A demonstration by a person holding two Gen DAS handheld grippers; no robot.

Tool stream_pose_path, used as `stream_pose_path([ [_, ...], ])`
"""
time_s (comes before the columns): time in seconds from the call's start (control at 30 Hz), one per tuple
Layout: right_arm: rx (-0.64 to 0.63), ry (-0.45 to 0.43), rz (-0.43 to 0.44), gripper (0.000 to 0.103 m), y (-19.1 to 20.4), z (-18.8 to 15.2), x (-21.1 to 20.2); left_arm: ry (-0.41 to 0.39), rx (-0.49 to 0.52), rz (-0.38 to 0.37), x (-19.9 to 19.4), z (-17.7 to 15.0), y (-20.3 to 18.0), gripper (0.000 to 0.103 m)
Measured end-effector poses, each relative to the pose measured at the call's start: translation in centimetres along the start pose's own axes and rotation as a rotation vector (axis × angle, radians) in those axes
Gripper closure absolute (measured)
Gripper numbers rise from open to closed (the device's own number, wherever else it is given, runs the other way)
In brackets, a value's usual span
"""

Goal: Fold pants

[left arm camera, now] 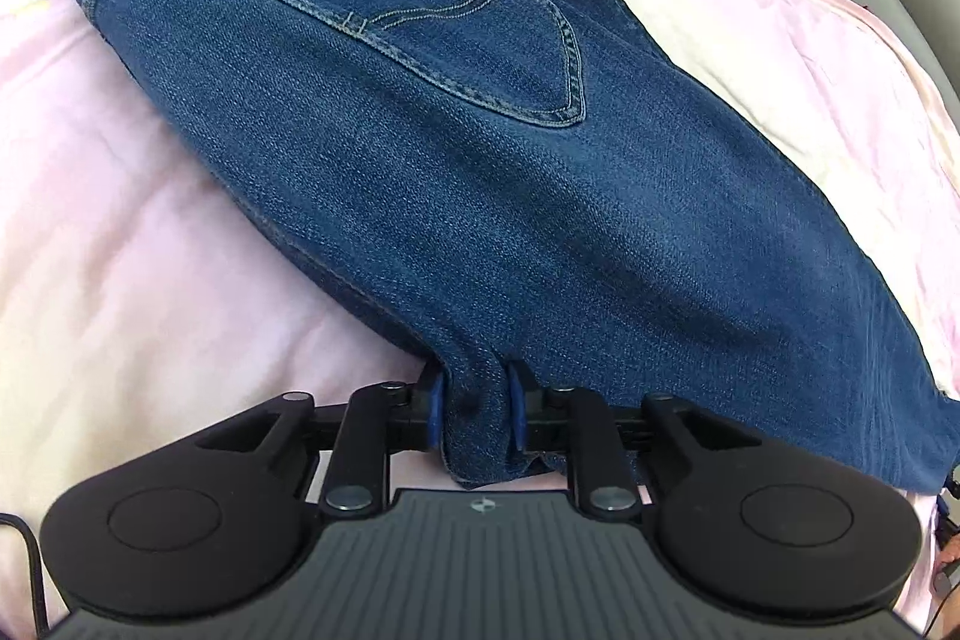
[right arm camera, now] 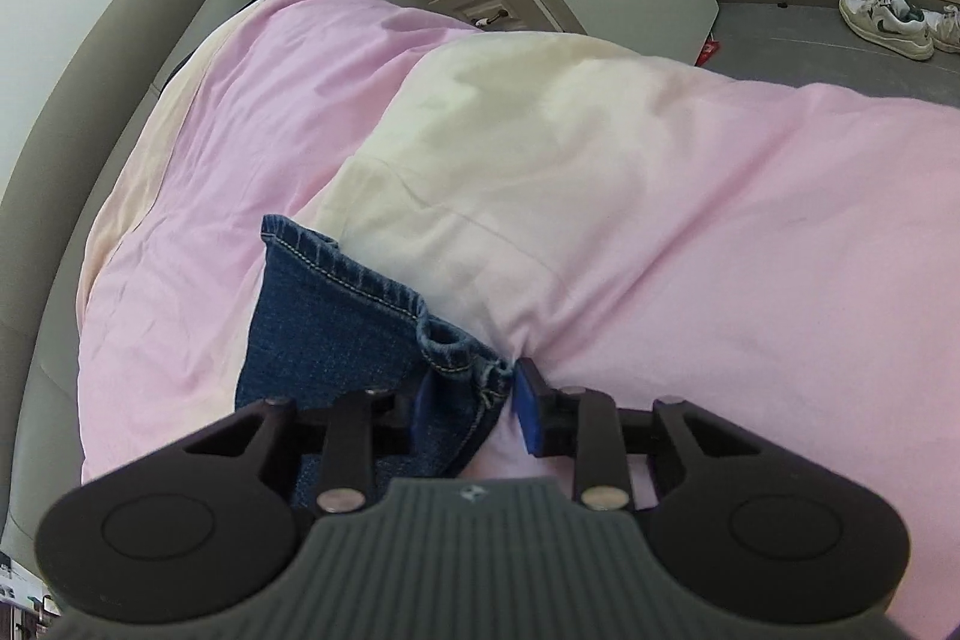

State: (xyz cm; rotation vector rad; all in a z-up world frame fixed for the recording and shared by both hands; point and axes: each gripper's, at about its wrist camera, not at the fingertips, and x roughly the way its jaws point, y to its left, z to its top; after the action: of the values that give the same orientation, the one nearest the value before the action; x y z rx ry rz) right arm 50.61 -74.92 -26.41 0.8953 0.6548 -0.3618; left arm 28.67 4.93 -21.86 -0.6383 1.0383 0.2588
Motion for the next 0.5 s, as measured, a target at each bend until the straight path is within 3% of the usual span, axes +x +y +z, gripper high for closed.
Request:
stream_pose_path([
  [0.07,-0.053,-0.023,-0.031,0.094,1.1,0.4,-1.0,-0.007,0.008,0.008,-0.5,-0.1,-0.2,0.085],
  [0.23,-0.144,-0.103,-0.118,0.097,4.4,1.0,-5.0,-0.011,0.014,-0.004,-2.5,0.6,-0.3,0.090],
  [0.27,-0.147,-0.119,-0.134,0.103,4.9,1.0,-6.0,-0.014,0.015,-0.013,-3.0,0.9,-0.3,0.090],
  [0.3,-0.150,-0.148,-0.150,0.103,5.4,1.0,-7.2,-0.020,0.022,-0.021,-3.7,1.0,-0.3,0.090],
  [0.5,-0.199,-0.185,-0.132,0.103,7.1,2.7,-13.9,-0.023,0.028,-0.076,-6.2,1.9,0.8,0.091],
])
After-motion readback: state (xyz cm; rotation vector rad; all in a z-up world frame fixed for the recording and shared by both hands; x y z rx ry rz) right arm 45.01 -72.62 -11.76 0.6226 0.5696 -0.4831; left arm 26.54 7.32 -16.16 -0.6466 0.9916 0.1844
